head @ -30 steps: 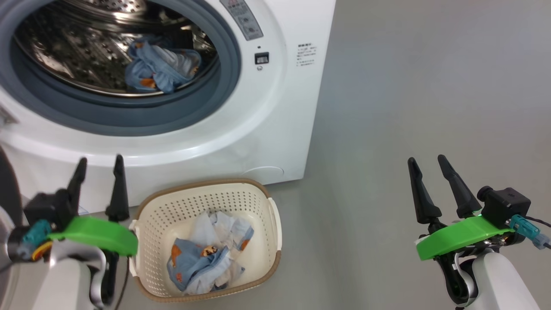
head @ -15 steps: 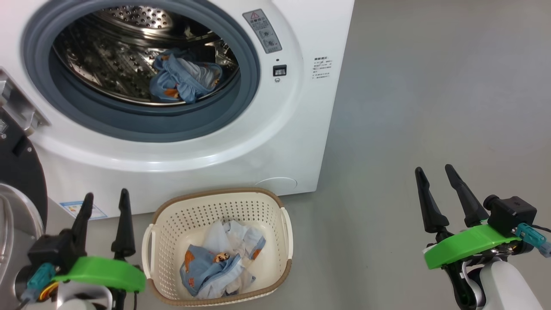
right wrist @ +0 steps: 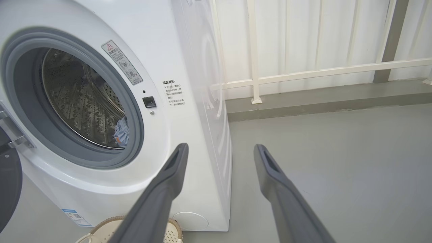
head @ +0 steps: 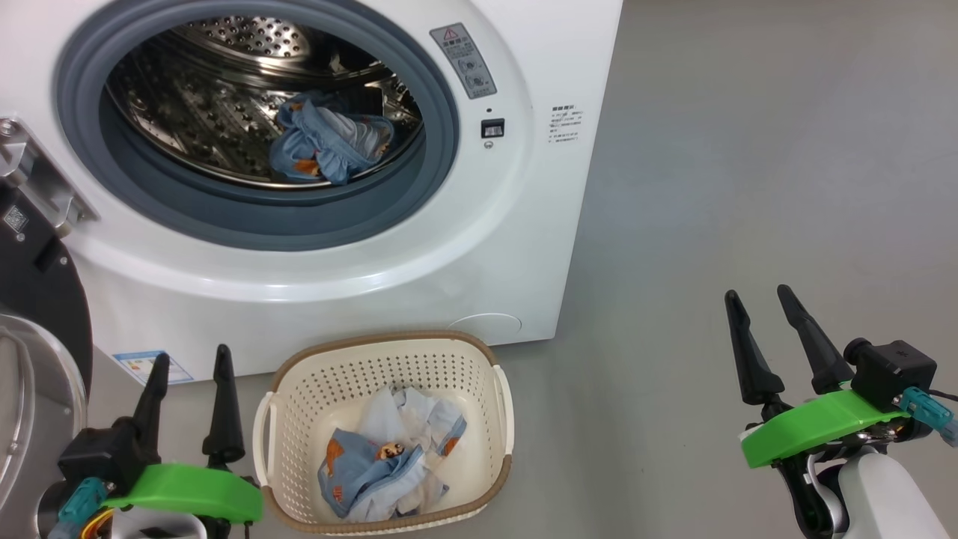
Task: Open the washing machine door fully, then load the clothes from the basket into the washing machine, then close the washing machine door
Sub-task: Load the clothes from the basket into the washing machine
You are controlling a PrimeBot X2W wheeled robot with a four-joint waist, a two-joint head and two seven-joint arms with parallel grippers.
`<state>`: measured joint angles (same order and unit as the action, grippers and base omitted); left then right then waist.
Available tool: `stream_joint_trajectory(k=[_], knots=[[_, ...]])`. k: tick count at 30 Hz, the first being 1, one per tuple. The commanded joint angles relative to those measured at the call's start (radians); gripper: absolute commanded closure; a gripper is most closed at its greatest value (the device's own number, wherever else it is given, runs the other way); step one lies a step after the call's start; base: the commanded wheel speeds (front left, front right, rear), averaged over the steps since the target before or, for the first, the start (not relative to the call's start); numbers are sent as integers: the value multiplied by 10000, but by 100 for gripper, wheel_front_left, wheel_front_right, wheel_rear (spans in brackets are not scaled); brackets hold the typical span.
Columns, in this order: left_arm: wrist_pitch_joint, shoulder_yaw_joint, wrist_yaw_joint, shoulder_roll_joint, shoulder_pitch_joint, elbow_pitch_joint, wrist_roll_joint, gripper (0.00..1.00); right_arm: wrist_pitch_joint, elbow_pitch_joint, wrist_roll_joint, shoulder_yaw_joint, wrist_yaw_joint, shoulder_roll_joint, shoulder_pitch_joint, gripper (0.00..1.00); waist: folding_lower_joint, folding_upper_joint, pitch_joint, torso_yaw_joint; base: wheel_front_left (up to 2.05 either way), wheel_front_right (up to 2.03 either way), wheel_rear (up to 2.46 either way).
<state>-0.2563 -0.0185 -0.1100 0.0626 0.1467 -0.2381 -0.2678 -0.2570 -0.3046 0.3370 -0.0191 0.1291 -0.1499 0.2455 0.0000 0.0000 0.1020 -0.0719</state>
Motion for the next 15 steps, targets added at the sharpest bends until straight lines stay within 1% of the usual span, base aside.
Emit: stream_joint_trajectory(k=[1,15], knots=[[-55,-381,31,126,54,303,80,0,-48,214,-46,-248,16,-97,-74,0,0,0,-21,11,0,0,0],[-55,-491,-24,-6,33,269,136,0,-48,153,-13,-408,16,-187,-73,0,0,0,-35,5,0,0,0]])
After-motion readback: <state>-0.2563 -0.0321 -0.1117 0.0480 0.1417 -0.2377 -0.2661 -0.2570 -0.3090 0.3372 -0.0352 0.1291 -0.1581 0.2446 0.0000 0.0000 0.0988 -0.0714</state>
